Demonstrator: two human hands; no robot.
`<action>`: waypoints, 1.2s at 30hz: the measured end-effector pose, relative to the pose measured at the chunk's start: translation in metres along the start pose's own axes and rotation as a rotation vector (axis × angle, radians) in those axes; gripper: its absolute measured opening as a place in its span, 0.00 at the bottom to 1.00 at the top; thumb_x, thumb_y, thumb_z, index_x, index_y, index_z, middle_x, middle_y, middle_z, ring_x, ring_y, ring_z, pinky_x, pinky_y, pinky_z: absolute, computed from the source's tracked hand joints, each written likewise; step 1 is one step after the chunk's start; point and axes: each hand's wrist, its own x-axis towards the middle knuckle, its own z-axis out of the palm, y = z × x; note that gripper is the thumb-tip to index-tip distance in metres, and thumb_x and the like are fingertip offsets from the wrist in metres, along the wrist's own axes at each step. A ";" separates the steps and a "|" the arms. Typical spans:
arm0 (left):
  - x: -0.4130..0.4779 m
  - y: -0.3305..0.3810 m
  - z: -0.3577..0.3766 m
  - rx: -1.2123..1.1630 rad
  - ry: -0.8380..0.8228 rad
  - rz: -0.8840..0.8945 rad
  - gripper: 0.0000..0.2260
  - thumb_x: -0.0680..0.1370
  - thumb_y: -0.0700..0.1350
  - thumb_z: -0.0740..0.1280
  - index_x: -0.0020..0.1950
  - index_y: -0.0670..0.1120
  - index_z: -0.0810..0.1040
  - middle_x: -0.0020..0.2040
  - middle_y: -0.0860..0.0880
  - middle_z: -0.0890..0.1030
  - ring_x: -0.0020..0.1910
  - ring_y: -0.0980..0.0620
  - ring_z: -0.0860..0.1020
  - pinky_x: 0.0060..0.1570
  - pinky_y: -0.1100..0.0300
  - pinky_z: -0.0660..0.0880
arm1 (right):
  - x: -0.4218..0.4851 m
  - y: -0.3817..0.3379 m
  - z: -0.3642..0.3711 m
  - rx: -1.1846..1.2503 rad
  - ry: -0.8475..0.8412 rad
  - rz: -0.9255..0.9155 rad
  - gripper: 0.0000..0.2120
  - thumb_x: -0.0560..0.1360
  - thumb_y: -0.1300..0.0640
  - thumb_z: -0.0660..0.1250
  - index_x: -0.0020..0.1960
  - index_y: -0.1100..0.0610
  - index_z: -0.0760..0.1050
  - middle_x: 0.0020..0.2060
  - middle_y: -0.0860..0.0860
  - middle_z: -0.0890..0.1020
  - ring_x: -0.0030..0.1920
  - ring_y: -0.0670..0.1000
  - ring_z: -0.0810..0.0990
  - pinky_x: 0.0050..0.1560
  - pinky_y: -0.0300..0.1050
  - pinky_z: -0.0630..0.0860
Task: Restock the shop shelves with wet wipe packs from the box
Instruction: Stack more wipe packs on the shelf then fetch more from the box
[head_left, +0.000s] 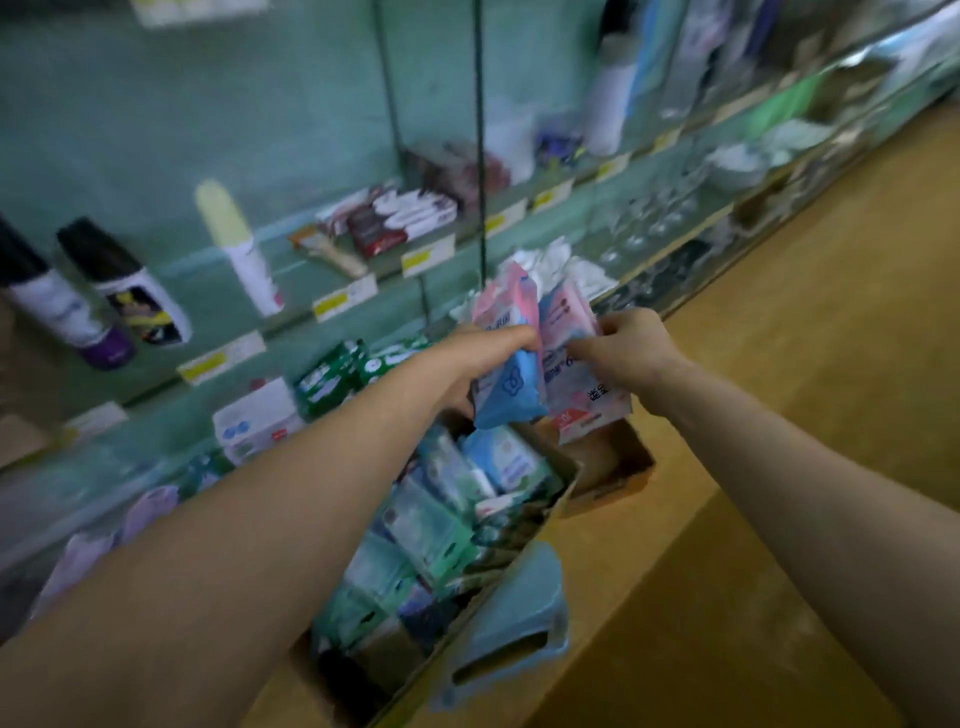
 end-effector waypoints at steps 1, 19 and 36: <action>-0.003 0.020 0.012 0.022 -0.005 0.039 0.23 0.67 0.52 0.71 0.58 0.44 0.75 0.46 0.43 0.82 0.36 0.46 0.81 0.33 0.56 0.78 | -0.001 -0.002 -0.024 0.006 0.044 -0.012 0.15 0.72 0.56 0.70 0.51 0.66 0.79 0.46 0.63 0.83 0.44 0.61 0.83 0.45 0.62 0.80; -0.145 0.315 0.304 0.188 -0.386 0.636 0.15 0.73 0.49 0.68 0.57 0.44 0.75 0.41 0.46 0.80 0.35 0.49 0.79 0.28 0.61 0.76 | -0.075 0.043 -0.442 -0.010 0.773 -0.174 0.11 0.69 0.55 0.68 0.44 0.64 0.80 0.39 0.61 0.82 0.40 0.59 0.83 0.40 0.57 0.80; -0.235 0.450 0.558 0.259 -0.876 0.888 0.20 0.72 0.50 0.70 0.60 0.42 0.73 0.51 0.42 0.81 0.44 0.44 0.81 0.42 0.48 0.81 | -0.173 0.126 -0.681 -0.279 1.287 0.091 0.12 0.68 0.55 0.67 0.43 0.65 0.79 0.31 0.57 0.79 0.33 0.57 0.77 0.34 0.48 0.74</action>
